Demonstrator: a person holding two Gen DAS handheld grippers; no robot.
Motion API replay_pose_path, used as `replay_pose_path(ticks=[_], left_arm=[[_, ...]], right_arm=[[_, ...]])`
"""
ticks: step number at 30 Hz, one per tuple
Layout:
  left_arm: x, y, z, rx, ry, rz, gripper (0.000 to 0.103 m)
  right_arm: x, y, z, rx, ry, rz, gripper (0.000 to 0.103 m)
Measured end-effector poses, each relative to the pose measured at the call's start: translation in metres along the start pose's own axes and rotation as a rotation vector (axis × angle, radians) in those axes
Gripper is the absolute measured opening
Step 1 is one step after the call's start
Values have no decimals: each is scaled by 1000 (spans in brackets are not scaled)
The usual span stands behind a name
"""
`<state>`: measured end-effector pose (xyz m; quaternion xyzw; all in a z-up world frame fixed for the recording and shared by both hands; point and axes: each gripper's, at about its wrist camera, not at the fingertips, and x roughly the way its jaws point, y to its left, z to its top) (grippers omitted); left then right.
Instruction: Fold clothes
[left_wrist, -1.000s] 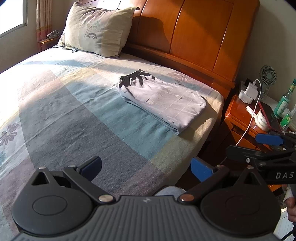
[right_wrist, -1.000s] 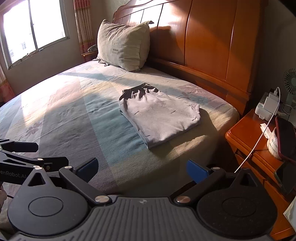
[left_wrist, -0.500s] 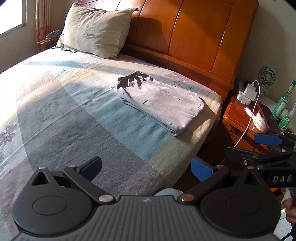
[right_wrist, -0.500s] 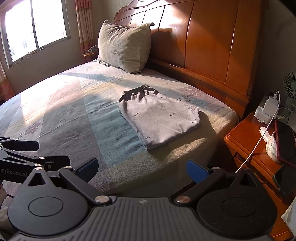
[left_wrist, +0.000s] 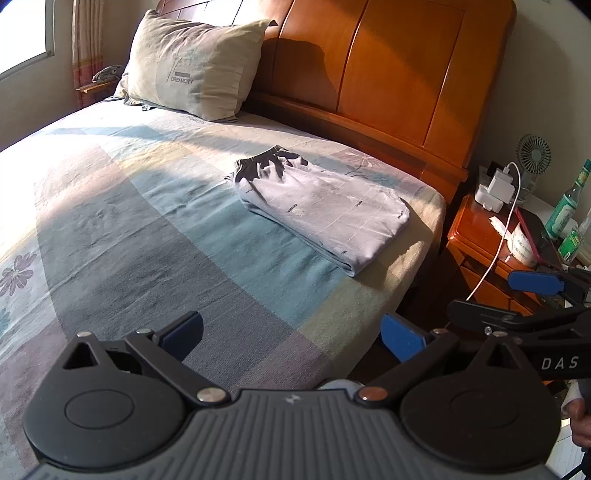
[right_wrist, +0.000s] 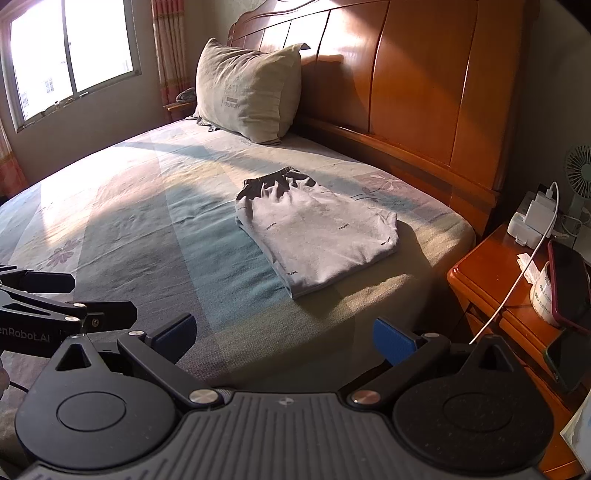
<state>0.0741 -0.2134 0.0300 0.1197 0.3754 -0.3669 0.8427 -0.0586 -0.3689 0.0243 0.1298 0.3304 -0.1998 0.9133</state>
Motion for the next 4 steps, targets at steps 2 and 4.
replay_pose_path(ticks=[2, 4], left_arm=[[0, 0, 0, 1, 0, -1, 102], [0, -1, 0, 2, 1, -1, 102]], right_arm=[[0, 0, 0, 1, 0, 0, 103], [0, 0, 0, 1, 1, -1, 103]])
